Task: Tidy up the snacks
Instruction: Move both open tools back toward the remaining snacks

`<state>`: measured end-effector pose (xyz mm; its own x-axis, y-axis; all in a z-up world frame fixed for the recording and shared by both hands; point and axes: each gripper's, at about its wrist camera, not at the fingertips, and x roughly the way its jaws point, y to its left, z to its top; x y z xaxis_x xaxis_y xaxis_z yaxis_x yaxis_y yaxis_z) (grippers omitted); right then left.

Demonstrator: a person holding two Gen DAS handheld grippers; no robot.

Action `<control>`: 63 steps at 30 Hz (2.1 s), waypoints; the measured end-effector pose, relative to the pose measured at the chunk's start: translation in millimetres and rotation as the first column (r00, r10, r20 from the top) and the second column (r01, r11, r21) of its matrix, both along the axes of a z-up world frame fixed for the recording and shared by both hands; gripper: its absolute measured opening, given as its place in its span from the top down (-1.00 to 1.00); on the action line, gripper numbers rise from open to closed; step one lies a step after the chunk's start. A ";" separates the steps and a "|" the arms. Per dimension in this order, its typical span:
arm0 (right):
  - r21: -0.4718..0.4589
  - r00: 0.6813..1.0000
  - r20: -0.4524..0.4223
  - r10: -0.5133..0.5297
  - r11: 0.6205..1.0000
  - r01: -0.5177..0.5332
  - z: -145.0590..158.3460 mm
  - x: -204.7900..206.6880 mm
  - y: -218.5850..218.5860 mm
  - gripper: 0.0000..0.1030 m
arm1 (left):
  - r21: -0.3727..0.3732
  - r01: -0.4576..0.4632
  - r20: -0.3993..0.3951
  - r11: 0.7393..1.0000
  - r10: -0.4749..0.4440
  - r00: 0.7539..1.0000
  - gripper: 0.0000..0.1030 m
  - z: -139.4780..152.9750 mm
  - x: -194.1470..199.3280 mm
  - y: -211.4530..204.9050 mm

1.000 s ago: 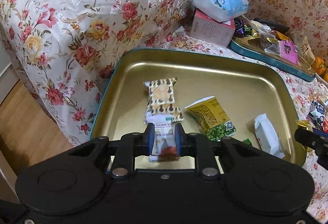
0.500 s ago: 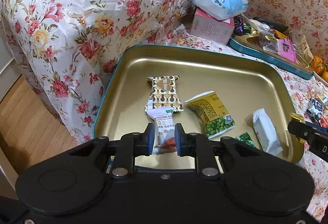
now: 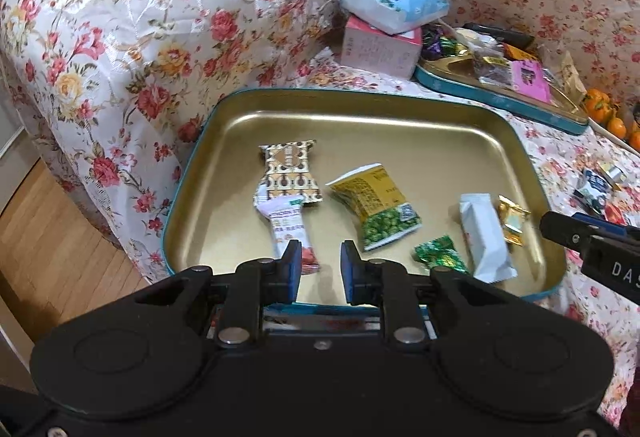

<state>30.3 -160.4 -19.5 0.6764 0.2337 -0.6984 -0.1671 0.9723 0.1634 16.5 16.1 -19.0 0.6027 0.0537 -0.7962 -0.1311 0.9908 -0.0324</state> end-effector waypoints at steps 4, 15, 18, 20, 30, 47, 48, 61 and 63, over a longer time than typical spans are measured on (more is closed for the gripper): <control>0.006 1.000 0.003 -0.023 1.000 0.023 0.9 -11.6 -11.6 0.30 | 0.010 0.039 0.004 0.999 -0.039 0.999 0.45 3.8 -6.2 -15.3; -0.005 0.983 0.005 -0.183 0.983 0.183 -10.9 -55.1 -76.7 0.29 | 0.033 0.228 0.014 0.973 -0.229 0.973 0.45 8.4 -21.3 -94.4; -0.025 0.968 0.006 -0.253 0.967 0.253 -17.6 -62.6 -100.2 0.30 | 0.046 0.290 0.032 0.956 -0.291 0.956 0.45 11.7 -23.0 -119.9; -0.024 0.955 -0.001 -0.298 0.954 0.298 -22.1 -66.1 -116.1 0.29 | 0.062 0.328 0.051 0.943 -0.331 0.942 0.44 14.6 -23.2 -136.6; -0.004 0.900 0.002 -0.437 0.900 0.437 -35.2 -66.6 -179.1 0.29 | 0.094 0.442 0.101 0.892 -0.451 0.887 0.30 21.7 1.7 -197.0; 0.043 0.833 0.133 -0.537 0.843 0.536 -35.9 -30.3 -228.6 0.25 | 0.153 0.514 0.081 0.844 -0.529 0.844 0.30 2.7 62.0 -250.1; 0.051 0.827 0.139 -0.545 0.838 0.543 -36.5 -26.4 -232.1 0.25 | 0.155 0.515 0.084 0.843 -0.530 0.844 0.30 1.6 64.9 -251.0; -0.116 0.943 0.178 -0.282 0.945 0.304 -49.6 -7.4 -217.9 0.11 | 0.164 0.519 0.038 0.839 -0.531 0.847 0.30 -12.5 94.0 -252.3; -0.134 0.949 0.188 -0.253 0.951 0.280 -56.0 -7.0 -212.3 0.07 | 0.159 0.516 0.033 0.841 -0.527 0.849 0.30 -14.4 95.7 -251.1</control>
